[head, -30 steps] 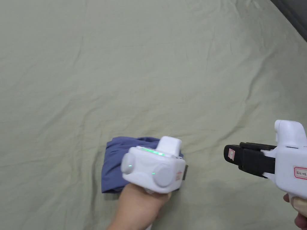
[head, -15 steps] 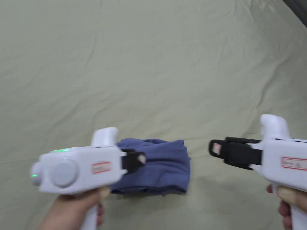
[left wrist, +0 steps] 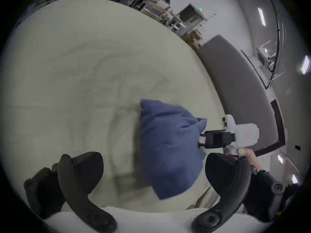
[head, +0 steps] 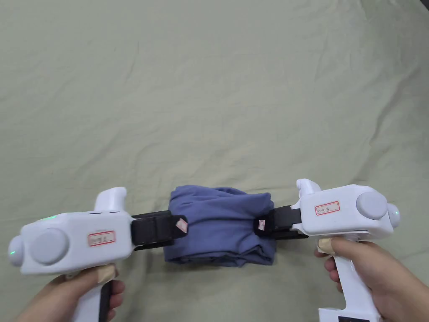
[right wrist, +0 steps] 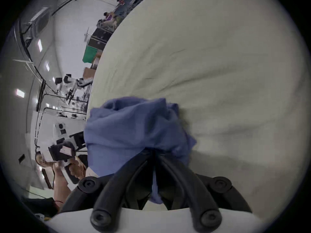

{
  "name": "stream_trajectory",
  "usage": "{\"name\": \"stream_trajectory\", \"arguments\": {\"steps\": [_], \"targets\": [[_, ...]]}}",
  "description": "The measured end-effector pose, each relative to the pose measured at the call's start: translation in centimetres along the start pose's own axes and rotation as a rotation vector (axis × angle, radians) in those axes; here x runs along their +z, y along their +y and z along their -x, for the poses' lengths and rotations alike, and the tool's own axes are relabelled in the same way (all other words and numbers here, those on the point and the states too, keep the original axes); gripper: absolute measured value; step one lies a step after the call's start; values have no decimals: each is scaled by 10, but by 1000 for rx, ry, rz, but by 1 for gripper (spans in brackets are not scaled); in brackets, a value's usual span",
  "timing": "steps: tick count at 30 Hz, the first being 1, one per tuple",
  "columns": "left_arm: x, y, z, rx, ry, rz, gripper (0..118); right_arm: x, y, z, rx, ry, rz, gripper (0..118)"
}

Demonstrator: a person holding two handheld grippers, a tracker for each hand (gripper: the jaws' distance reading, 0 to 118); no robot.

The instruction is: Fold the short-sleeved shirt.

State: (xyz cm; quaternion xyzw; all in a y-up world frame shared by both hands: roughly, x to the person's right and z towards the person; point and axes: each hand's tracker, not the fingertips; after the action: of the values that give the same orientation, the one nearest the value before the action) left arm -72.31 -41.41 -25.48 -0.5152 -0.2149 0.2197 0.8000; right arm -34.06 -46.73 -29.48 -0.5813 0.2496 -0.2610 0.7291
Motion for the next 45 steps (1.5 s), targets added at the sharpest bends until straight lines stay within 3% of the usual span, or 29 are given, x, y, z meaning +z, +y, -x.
{"name": "stream_trajectory", "arguments": {"steps": [3,5,6,7,8,11,13,14,16,18,23,27,34,36,37,38,39,41,43,45], "targets": [[-39,6,0,46,-56,75,118,-2,0,5,33,-15,10,8],[-55,10,-5,100,-166,96,94,-3,-1,7,37,-26,11,7],[-58,8,-10,109,-140,95,83,-3,-1,8,46,-33,9,7],[-58,9,-13,81,-77,84,61,-2,-2,8,53,-44,5,7],[-55,14,-11,57,-77,92,49,-1,-3,5,47,-37,1,7],[-41,13,0,128,-219,104,46,2,-8,0,-13,15,-2,7],[-32,10,3,90,-190,104,46,7,-12,3,-14,36,5,7],[-26,7,7,85,-184,106,46,10,-15,8,3,45,3,7],[-2,11,28,151,-228,88,46,21,-20,26,107,67,-23,7],[36,13,43,182,-225,57,46,34,-27,45,164,140,-32,7],[146,31,139,258,-10,-35,46,69,-45,91,281,238,-87,7],[204,29,221,344,223,-6,45,81,-57,107,268,254,-128,7],[239,1,281,486,290,-32,45,85,-66,112,235,209,-145,7],[238,-5,283,537,264,-52,45,85,-66,114,233,192,-142,7],[237,-7,280,525,269,-62,60,85,-64,114,234,187,-139,7],[236,-3,272,493,323,-76,92,85,-63,116,239,180,-138,7],[237,-1,265,453,400,-81,117,85,-63,118,244,175,-138,7],[246,3,248,381,584,-129,118,86,-61,122,275,160,-133,7],[258,6,235,323,671,-244,118,86,-62,128,319,140,-131,7],[269,8,223,303,654,-231,118,84,-62,130,333,146,-122,7]]}}
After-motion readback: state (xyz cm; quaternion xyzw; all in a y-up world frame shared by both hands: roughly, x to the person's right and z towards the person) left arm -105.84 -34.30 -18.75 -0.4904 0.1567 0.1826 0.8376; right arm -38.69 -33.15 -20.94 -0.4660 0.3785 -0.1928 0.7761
